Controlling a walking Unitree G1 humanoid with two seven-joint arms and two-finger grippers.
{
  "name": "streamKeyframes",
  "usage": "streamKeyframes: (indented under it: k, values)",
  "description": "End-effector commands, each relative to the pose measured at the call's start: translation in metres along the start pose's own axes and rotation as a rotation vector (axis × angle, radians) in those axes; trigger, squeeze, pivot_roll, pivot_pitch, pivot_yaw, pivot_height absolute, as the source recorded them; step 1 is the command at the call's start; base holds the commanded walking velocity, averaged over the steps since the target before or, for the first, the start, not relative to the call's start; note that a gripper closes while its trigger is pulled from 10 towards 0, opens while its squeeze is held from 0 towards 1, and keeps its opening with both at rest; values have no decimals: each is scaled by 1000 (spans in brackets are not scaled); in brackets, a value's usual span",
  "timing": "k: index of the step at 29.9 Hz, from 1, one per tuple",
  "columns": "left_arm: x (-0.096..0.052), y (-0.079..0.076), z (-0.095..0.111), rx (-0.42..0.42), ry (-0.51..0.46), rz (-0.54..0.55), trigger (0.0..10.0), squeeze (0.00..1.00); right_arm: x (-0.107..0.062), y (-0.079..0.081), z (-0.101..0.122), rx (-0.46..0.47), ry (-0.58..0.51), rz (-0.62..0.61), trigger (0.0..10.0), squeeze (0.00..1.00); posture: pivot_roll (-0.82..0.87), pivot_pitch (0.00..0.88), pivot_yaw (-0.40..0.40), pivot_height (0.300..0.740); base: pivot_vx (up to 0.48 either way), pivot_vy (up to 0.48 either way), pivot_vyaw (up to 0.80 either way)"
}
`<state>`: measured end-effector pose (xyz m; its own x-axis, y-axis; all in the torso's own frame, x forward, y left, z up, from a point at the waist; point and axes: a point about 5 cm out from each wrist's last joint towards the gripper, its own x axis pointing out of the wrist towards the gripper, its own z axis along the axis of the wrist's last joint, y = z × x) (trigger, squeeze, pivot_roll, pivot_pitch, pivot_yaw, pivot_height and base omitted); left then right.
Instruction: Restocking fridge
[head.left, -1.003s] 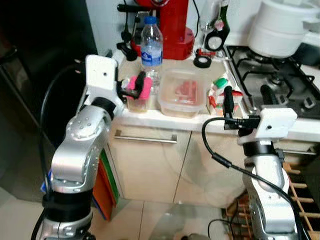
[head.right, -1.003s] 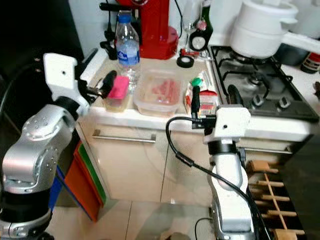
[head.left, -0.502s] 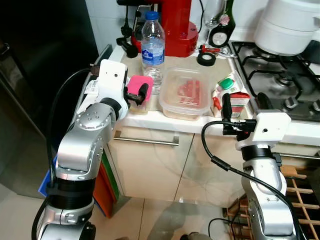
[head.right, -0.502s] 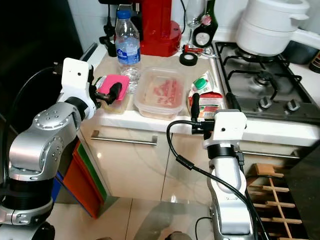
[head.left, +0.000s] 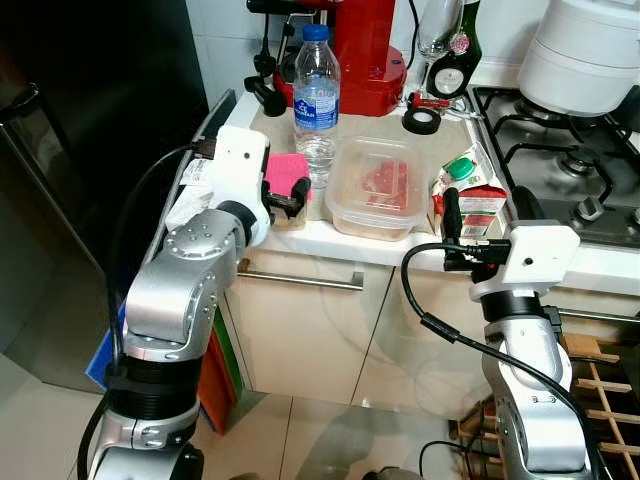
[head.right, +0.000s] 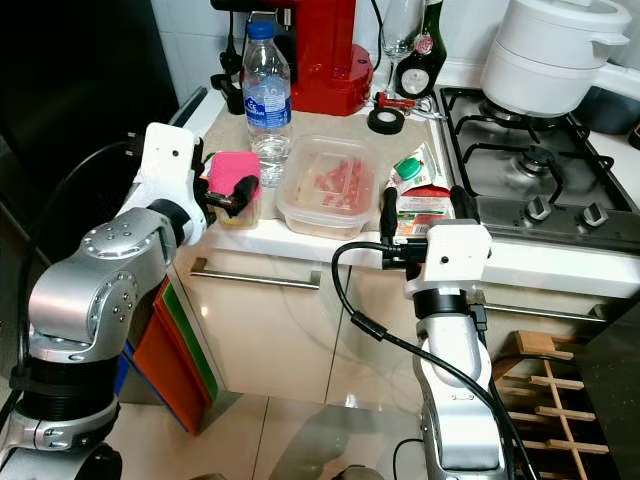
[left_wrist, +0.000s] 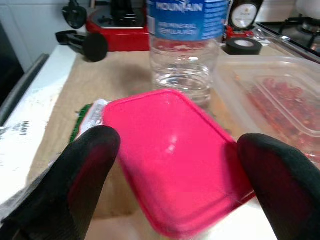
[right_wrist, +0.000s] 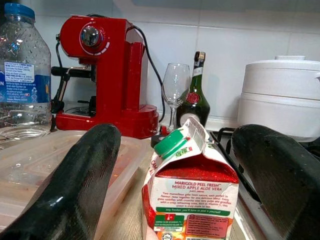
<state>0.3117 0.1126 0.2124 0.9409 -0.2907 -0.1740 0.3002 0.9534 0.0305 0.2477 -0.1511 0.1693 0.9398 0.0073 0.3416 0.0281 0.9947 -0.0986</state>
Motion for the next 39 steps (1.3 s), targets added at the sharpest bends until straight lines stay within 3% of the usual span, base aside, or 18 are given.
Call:
streamKeyframes:
  k: [1, 14, 21, 25, 26, 27, 32, 39]
  values:
    - [-1, -4, 6, 8, -12, -15, 10000, 0, -1, 0, -4, -3, 18, 1, 10000, 0, -61, 0, 16, 740, 0, 0, 0]
    - [5, -7, -13, -23, 100, -17, 10000, 0, -2, 3, -6, -4, 21, 4, 10000, 0, -64, 0, 21, 740, 0, 0, 0]
    - [12, 5, -12, 16, 91, 25, 10000, 0, -1, 3, -7, -6, 23, 5, 10000, 0, -66, 0, 26, 740, 0, 0, 0]
    - [14, 10, -22, 17, 130, 48, 10000, 0, -2, 3, -8, -8, 25, 6, 10000, 0, -67, 0, 25, 740, 0, 0, 0]
    - [15, 10, -25, 5, 138, 51, 2078, 0, -2, 3, -8, -8, 24, 6, 10000, 0, -68, 0, 25, 740, 0, 0, 0]
    - [17, 11, -27, 6, 138, 49, 0, 0, -1, 3, -9, -9, 24, 7, 10000, 0, -68, 0, 23, 740, 0, 0, 0]
    - [28, 26, -22, 82, 74, 95, 0, 0, -1, 4, -9, -12, 23, 13, 10000, 0, -74, 0, 20, 740, 0, 0, 0]
    - [31, 23, -4, 75, -1, 63, 0, 0, -1, 4, -9, -20, 20, 17, 10000, 0, -80, 0, 19, 740, 0, 0, 0]
